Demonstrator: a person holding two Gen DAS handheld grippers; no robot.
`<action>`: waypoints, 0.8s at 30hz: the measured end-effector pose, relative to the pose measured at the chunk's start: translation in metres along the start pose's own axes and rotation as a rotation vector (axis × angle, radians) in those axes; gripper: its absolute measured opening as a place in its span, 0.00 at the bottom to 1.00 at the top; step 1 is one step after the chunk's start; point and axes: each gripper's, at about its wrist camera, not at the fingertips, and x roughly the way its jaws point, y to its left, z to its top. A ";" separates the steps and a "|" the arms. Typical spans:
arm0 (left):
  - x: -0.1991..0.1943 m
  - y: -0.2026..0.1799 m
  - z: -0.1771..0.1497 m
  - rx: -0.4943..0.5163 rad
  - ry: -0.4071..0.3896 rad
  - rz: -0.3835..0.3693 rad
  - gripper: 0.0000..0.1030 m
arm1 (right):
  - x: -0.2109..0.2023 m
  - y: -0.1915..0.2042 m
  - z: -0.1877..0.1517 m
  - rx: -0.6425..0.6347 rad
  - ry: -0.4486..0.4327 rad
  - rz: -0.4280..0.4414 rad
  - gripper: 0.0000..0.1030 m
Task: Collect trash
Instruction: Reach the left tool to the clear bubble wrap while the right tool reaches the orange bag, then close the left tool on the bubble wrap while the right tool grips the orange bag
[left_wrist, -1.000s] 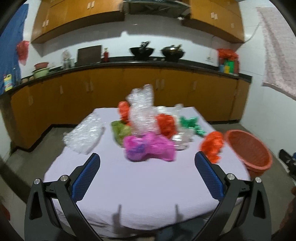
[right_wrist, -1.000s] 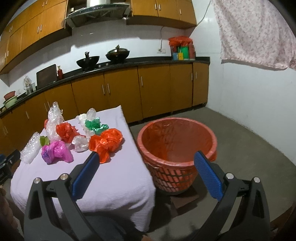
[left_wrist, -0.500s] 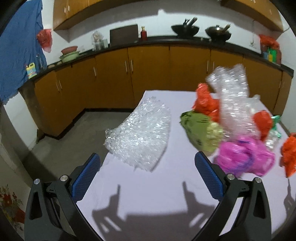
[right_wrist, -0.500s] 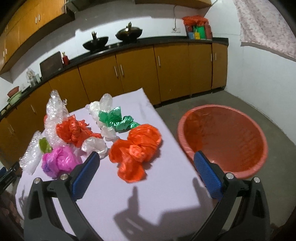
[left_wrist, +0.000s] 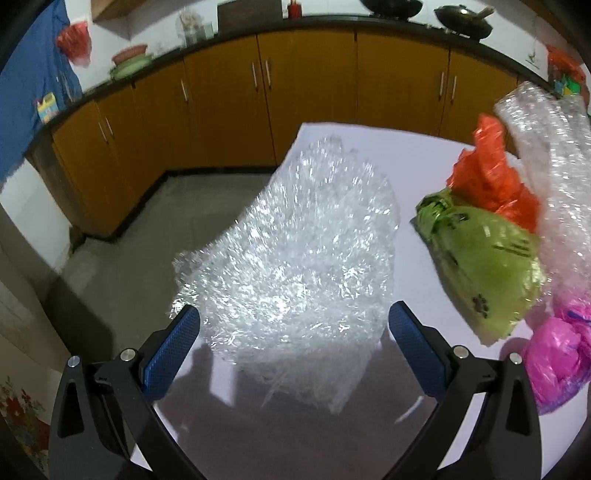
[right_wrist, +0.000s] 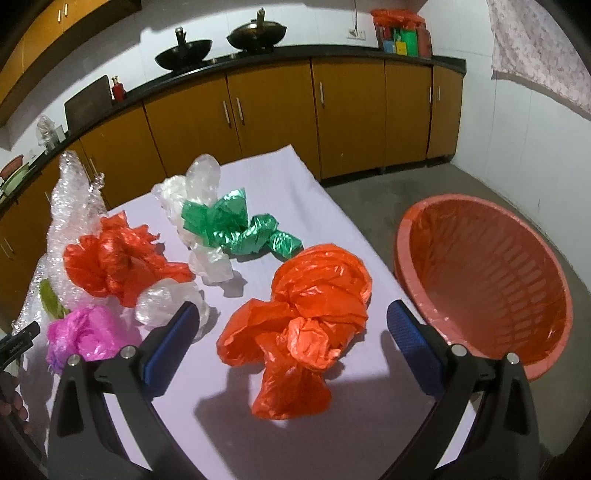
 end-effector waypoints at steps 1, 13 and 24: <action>0.003 0.001 0.000 -0.009 0.015 -0.012 0.98 | 0.003 0.000 0.000 -0.001 0.012 0.004 0.91; 0.011 -0.007 -0.003 -0.019 0.038 -0.126 0.52 | 0.019 -0.005 -0.004 0.017 0.070 0.040 0.43; -0.014 -0.012 -0.006 -0.017 -0.024 -0.185 0.11 | 0.011 -0.012 -0.005 0.042 0.059 0.095 0.27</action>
